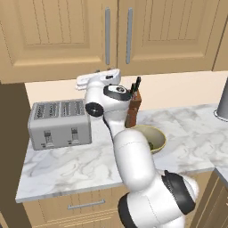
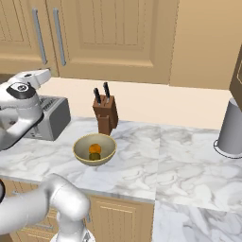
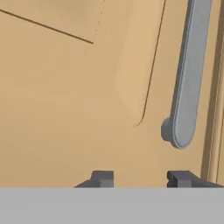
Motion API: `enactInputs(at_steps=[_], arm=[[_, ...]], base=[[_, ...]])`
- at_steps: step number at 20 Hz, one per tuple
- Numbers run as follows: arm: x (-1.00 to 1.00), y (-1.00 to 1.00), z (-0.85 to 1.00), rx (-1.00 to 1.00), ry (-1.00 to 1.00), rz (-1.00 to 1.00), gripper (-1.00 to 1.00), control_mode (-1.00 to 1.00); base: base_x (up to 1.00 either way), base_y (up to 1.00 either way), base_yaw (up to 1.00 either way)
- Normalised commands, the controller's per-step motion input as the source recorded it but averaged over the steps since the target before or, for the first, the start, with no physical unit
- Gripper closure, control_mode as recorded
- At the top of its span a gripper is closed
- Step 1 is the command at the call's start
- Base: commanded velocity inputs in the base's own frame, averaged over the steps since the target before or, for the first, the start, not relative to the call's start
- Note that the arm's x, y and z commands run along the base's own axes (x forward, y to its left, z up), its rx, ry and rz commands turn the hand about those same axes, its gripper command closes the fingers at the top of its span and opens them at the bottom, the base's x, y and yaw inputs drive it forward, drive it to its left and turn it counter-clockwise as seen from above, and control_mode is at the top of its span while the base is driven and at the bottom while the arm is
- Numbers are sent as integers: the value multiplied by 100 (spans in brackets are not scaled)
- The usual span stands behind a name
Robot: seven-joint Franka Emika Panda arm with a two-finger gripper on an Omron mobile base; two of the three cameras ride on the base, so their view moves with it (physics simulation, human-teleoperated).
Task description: Open the cabinet. Pick the orange and kiwi from the cabinet and place them into the bowl. Then close the cabinet.
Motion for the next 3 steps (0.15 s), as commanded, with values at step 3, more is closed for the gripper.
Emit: enactInputs(at_steps=[3], arm=[[43, -3, 0, 0, 2, 0, -100, -100]], base=[[0, 0, 0]])
